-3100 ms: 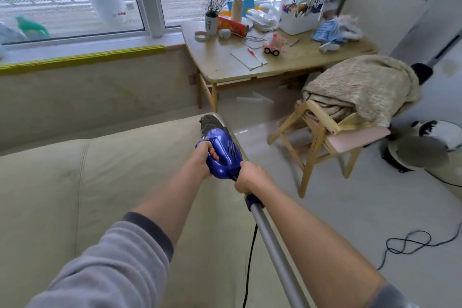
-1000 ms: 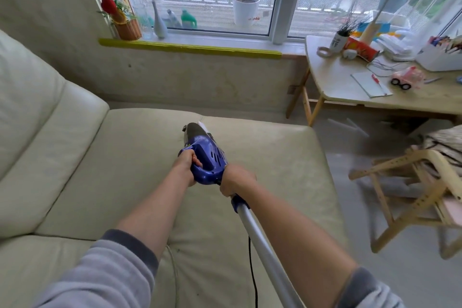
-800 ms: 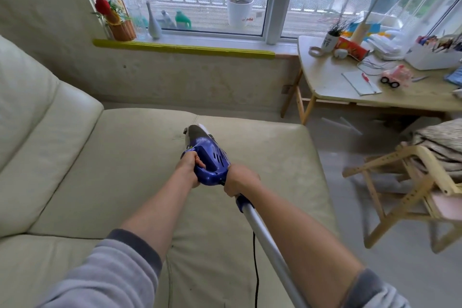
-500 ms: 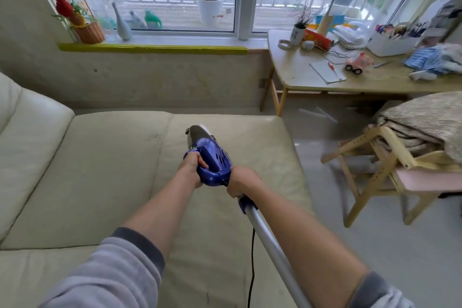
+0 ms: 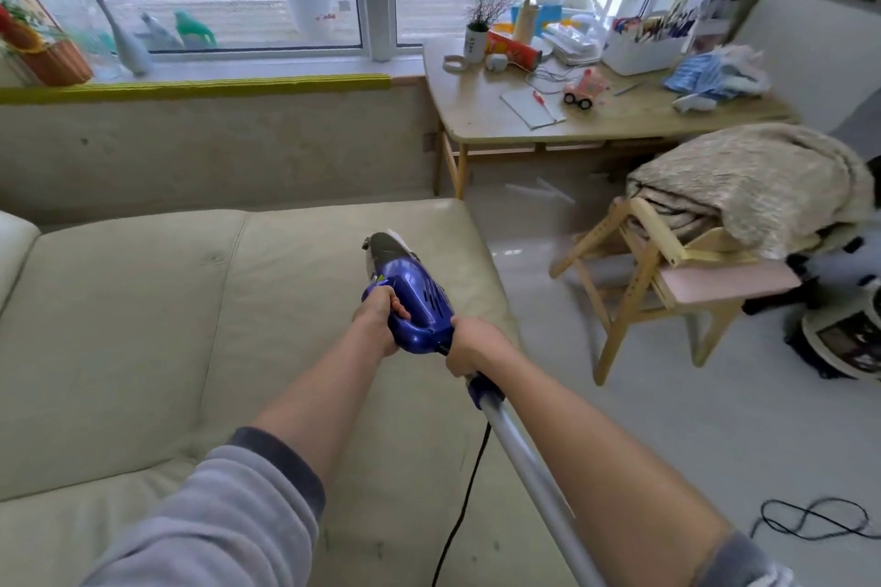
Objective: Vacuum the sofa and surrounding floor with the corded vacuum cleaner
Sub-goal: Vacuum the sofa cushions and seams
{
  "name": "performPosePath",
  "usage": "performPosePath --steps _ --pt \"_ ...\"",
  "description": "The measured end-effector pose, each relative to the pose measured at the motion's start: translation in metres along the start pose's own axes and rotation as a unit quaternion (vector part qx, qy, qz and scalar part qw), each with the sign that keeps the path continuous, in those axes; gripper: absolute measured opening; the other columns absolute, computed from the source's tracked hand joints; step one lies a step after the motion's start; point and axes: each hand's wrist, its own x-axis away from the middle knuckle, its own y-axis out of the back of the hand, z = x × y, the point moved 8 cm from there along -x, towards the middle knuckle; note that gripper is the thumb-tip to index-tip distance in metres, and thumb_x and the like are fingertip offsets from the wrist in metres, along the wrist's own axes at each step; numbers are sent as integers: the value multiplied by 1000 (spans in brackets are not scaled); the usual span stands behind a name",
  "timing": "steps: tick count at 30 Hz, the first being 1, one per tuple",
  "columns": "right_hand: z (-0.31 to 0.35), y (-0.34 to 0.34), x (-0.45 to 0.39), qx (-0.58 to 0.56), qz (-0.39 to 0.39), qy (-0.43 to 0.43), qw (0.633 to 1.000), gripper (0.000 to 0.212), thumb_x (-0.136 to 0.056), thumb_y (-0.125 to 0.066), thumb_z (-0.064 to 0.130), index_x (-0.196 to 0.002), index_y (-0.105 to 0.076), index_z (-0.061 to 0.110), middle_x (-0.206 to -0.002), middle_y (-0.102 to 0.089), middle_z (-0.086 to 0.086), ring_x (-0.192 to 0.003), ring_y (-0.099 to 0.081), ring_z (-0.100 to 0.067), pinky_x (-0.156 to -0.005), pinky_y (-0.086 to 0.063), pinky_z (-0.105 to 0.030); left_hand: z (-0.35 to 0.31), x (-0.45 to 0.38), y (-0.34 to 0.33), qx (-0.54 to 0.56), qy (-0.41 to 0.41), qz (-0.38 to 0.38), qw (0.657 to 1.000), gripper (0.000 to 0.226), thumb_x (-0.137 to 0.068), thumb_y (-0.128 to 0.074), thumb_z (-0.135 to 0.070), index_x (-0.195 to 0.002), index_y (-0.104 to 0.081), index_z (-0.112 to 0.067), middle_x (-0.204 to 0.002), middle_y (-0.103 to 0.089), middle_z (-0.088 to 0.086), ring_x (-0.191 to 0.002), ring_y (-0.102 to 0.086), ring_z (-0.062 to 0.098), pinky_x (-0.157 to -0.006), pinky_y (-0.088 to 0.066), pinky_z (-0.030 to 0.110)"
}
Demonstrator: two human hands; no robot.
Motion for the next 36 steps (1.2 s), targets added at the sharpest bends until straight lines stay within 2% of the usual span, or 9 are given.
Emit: performPosePath --steps 10,15,19,24,36 --pt "-54 -28 32 -23 53 34 998 38 -78 -52 3 -114 -51 16 -93 -59 -8 -86 -63 -27 -70 -52 -33 65 14 -10 31 12 -9 999 22 -77 -42 -5 -58 -41 -16 -36 -39 -4 -29 -37 9 -48 -36 23" --pt "-49 -38 54 -9 64 53 997 40 -78 -55 3 -117 -52 14 -102 -64 -11 -88 -64 -28 -71 -53 -33 76 32 8 42 7 -14 999 23 -78 -42 -6 -57 -41 -17 -38 -40 -4 -35 -38 11 -50 -38 23" --pt "-39 -51 79 26 65 65 995 39 -80 -56 4 -117 -53 14 -106 -65 -12 -89 -64 -26 -76 -53 -33 87 54 32 45 -5 -19 999 24 -77 -40 -5 -56 -38 -16 -39 -39 -3 -44 -37 14 -54 -40 25" --pt "-25 -92 121 44 70 78 994 43 -77 -58 4 -118 -54 15 -103 -66 -10 -94 -65 -27 -82 -56 -36 121 86 82 66 -6 -29 997 20 -73 -39 -4 -57 -39 -16 -39 -39 -3 -44 -37 15 -53 -39 26" --pt "-19 -200 236 56 84 128 987 38 -79 -54 3 -114 -49 16 -95 -63 -10 -81 -64 -26 -72 -54 -35 227 169 189 123 -13 -67 990 21 -75 -40 -3 -58 -40 -15 -39 -39 -2 -38 -36 13 -50 -37 24"
